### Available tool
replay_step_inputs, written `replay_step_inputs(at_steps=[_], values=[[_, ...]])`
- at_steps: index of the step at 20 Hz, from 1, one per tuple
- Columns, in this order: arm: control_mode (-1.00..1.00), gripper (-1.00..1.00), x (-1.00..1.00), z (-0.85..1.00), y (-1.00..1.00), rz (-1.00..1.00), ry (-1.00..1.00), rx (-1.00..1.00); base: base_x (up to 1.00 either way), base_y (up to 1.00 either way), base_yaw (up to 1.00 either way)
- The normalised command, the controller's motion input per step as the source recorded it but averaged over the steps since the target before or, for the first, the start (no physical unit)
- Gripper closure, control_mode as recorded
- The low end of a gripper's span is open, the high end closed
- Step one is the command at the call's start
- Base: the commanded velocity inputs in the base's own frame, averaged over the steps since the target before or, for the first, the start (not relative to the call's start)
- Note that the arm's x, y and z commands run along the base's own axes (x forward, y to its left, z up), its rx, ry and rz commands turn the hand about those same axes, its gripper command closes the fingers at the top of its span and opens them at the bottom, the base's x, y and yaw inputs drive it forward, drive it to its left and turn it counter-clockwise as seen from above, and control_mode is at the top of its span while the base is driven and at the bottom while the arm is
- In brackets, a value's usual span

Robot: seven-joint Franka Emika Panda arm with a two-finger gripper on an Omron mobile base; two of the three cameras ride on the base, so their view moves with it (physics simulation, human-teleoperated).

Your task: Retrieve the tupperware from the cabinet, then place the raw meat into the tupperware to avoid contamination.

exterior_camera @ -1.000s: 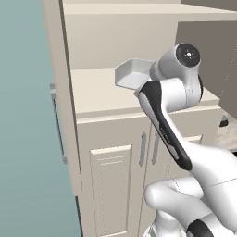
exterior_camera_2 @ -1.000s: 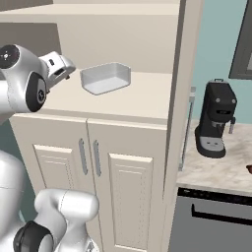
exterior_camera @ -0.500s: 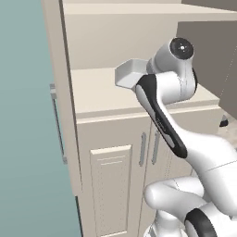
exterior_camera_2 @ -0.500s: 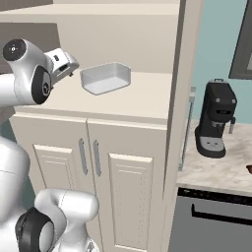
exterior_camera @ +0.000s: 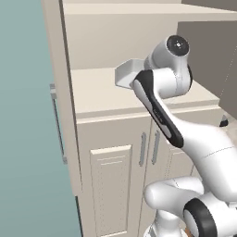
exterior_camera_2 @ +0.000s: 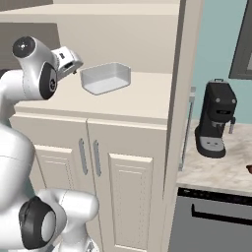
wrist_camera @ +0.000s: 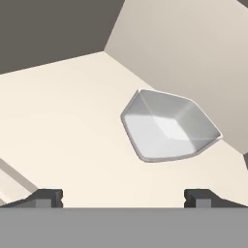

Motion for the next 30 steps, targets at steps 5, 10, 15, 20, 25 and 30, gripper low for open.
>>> replay_step_inputs(at_steps=[5, 10, 15, 20, 25, 30], values=[[-1.0, -1.0, 0.19, -0.06, 0.0, 0.0, 0.0, 0.0, 0.0, 0.0, 0.0], [-1.0, -1.0, 0.21, -0.05, 0.0, 0.0, 0.0, 0.0, 0.0, 0.0, 0.0], [-1.0, -1.0, 0.23, -0.04, 0.0, 0.0, 0.0, 0.0, 0.0, 0.0, 0.0], [-1.0, -1.0, 0.24, -0.07, 0.0, 0.0, 0.0, 0.0, 0.0, 0.0, 0.0], [-1.0, -1.0, 0.23, -0.09, 0.0, 0.0, 0.01, 0.0, 0.0, 0.0, 0.0], [-1.0, -1.0, 0.23, -0.08, 0.0, 0.0, 0.01, 0.0, 0.0, 0.0, 0.0]])
